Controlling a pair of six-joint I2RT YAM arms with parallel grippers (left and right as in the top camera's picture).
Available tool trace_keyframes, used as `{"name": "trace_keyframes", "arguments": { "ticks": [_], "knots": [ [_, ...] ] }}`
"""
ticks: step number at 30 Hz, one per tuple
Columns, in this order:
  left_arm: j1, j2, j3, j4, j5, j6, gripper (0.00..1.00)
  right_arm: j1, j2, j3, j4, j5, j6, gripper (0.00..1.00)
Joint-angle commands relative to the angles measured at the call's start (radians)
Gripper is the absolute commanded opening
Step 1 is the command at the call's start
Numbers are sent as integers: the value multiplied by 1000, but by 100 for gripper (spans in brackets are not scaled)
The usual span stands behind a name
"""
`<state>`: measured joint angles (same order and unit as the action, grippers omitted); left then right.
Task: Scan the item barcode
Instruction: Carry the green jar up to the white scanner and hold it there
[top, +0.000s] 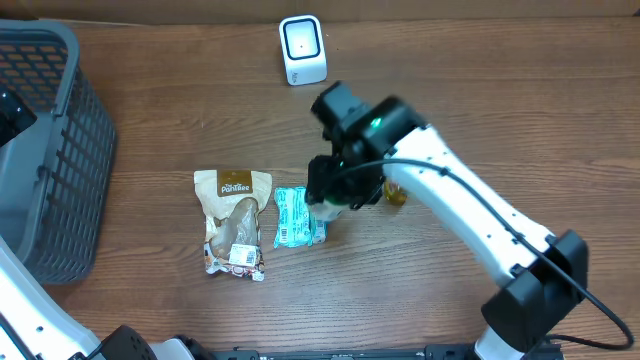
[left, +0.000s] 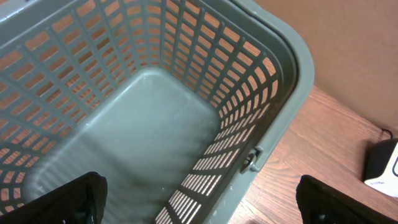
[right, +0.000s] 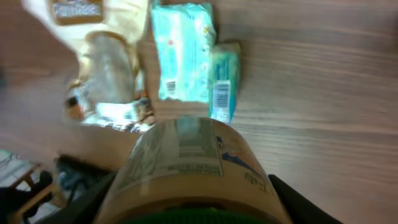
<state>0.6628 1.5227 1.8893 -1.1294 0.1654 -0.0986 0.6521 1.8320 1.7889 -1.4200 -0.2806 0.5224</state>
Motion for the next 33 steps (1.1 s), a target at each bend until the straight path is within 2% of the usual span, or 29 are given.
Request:
{"name": "trace_keyframes", "arguments": {
  "ticks": [1,6,11,16,18,20,23,33],
  "knots": [
    [-2,7,-6,3,11,-6,100,-14,-15,193,-58,-1,-105,24],
    [-2,7,-6,3,11,-6,100,-24,-15,374,-73,48,-161,26],
    [-2,7,-6,3,11,-6,100,-24,-1,377,30,109,-161,26],
    [-2,7,-6,3,11,-6,99,-24,48,376,182,271,-161,26],
    [-2,7,-6,3,11,-6,99,-24,70,376,244,330,-161,33],
    [-2,7,-6,3,11,-6,100,-27,97,376,318,381,-162,34],
    [-2,7,-6,3,11,-6,100,-37,137,376,421,438,-161,27],
    [-2,7,-6,3,11,-6,100,-108,272,375,735,449,-161,26]
  ]
}}
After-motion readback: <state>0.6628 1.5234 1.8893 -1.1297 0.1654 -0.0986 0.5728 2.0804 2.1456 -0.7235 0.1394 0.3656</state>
